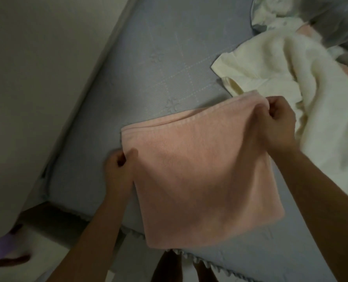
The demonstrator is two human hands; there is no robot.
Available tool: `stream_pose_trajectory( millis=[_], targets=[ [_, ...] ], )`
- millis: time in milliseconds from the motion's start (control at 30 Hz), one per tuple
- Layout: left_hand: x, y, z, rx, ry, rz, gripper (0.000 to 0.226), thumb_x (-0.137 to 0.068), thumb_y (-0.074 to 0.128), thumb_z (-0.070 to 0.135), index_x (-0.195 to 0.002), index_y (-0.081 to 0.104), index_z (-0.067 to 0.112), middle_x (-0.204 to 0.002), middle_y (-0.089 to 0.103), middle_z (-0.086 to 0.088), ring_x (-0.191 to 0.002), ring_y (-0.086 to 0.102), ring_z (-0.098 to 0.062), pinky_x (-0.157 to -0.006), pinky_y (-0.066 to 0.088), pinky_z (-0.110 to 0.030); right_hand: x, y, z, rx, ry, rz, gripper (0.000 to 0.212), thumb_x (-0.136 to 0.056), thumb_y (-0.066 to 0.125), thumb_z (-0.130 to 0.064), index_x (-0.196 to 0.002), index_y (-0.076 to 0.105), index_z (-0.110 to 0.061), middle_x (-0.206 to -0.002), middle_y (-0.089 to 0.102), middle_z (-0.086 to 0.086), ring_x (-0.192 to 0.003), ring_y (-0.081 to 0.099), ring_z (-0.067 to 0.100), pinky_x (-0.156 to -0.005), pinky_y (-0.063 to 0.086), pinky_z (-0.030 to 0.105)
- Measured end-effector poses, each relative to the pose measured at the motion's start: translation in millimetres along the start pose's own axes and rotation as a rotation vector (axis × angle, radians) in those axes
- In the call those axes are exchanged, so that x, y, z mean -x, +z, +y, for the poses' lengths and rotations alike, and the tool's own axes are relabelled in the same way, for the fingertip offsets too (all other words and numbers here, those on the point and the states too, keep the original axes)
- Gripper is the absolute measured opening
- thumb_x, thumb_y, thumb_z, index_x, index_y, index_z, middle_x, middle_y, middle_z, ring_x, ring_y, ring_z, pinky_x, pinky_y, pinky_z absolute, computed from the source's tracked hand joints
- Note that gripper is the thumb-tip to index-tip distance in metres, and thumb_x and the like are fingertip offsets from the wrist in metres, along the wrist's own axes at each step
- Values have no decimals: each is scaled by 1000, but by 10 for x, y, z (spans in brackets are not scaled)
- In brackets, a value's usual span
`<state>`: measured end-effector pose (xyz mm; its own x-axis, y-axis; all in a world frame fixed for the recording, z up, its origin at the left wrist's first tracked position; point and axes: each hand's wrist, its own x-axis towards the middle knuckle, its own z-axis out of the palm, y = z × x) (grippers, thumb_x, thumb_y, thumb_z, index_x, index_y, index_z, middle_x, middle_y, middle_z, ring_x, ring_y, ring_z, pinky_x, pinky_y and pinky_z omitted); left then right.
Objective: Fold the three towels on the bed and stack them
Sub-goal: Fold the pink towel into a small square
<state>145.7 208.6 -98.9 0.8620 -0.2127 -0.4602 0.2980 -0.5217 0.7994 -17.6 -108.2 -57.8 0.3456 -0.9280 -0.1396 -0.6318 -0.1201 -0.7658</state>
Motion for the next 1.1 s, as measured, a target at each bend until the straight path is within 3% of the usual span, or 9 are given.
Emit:
stream_pose_trajectory(
  millis=[133,200,300,400,600,700,800,967,1100],
  targets=[
    [-385,43,203,-47,2,178,22,-91,60,28,-72,53,22,-68,50,6,-60,43,-4,-56,39,-18,-177,74,180,136,205,-57,24,-85,61,-30,-102,69,-15,-98,71,1,-94,65,19,-89,53,38],
    [-447,43,174,-30,-24,146,22,-93,59,28,-73,52,20,-67,50,5,-58,43,-4,-54,39,-21,-148,117,256,204,310,-84,26,-83,63,-28,-106,70,-17,-104,71,3,-99,64,22,-92,51,36],
    [-337,12,-3,-50,-85,-46,20,-93,60,28,-84,62,10,-74,60,1,-54,55,1,-49,43,-18,69,85,285,261,200,-106,28,-86,60,-29,-111,65,-17,-96,65,-3,-88,58,16,-80,43,27],
    [-85,-118,-233,-51,-101,-123,20,-92,63,36,-93,63,16,-85,67,0,-67,63,2,-56,49,-16,430,-71,420,236,115,-194,28,-87,58,-18,-114,59,-12,-92,60,-1,-78,54,16,-74,43,31],
    [766,-287,-722,-71,-229,-176,9,-90,69,27,-85,63,22,-82,67,-4,-72,60,-14,-63,49,-30,1317,-683,1164,303,230,-223,18,-86,66,-37,-101,62,-28,-88,64,-8,-83,62,16,-73,42,27],
    [1217,-302,-925,-94,-234,-175,16,-89,69,29,-83,65,15,-74,65,-3,-67,56,-12,-56,47,-20,1624,-962,1472,403,229,-357,19,-88,66,-34,-102,68,-22,-86,65,-2,-80,63,21,-71,43,30],
    [1565,-276,-1037,-57,-341,-162,23,-91,66,38,-96,68,16,-90,71,-5,-81,66,-19,-75,55,-37,1676,-1078,1539,473,80,-433,16,-86,68,-26,-78,64,-13,-76,60,7,-69,57,23,-60,39,31],
    [1824,-289,-1192,-91,-192,121,16,-96,60,28,-87,63,15,-82,65,-10,-74,59,-24,-76,52,-47,1618,-1338,1600,214,25,-180,24,-82,66,-16,-63,51,-14,-81,52,6,-72,52,0,-60,35,9],
    [1922,-164,-1403,-90,-348,-19,12,-96,58,32,-91,63,23,-95,68,-6,-82,64,-21,-65,49,-31,1771,-1396,1933,425,186,-380,23,-87,68,-23,-72,59,-8,-82,58,12,-68,52,18,-56,37,26]
  ],
)
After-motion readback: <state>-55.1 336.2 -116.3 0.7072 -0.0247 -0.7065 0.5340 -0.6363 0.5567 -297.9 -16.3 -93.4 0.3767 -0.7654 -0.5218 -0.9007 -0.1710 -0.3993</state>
